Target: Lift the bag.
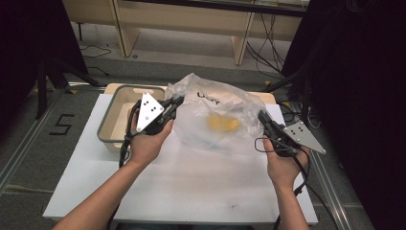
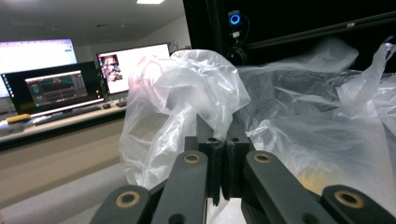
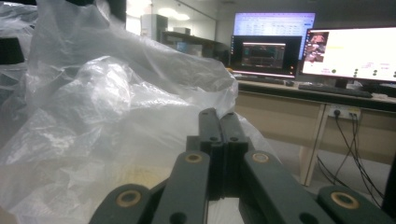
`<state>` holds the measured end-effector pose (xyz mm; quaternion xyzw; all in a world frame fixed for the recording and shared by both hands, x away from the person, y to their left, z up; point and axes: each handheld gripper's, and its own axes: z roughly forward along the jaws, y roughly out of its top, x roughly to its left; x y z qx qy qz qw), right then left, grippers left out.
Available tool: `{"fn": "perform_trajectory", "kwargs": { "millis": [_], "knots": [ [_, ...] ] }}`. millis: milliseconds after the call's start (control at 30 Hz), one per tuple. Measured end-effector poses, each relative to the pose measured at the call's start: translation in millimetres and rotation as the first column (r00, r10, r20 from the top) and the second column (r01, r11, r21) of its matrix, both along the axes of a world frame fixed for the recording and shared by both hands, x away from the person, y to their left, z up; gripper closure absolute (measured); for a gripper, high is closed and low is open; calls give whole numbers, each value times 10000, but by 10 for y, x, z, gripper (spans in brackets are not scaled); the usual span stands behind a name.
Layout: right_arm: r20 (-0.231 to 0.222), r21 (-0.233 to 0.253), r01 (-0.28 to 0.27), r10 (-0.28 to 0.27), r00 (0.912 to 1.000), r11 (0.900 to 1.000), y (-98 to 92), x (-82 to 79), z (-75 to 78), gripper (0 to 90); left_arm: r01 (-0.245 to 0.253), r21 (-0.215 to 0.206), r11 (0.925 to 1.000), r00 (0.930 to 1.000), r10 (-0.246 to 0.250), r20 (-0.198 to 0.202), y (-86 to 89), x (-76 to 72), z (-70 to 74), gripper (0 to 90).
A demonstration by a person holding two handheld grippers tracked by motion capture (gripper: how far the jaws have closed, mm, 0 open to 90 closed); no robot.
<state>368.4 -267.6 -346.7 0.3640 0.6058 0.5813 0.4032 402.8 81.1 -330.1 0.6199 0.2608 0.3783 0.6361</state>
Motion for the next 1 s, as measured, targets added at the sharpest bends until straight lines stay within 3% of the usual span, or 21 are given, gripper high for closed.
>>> {"fn": "perform_trajectory", "kwargs": {
  "millis": [500,833,1000],
  "knots": [
    [65,-195,418,-417,9991,9989,25,75,-28,900,-264,-39,9996,9995,264,-176,-13,122,-51,883],
    [46,-449,631,-630,9980,9970,44,162,-55,900,-295,159,9994,9990,300,-341,-98,202,-110,884],
    [-88,-383,590,-593,9982,9975,32,162,-55,799,-293,216,9993,9987,301,-408,-130,224,-126,884]
  ]
}}
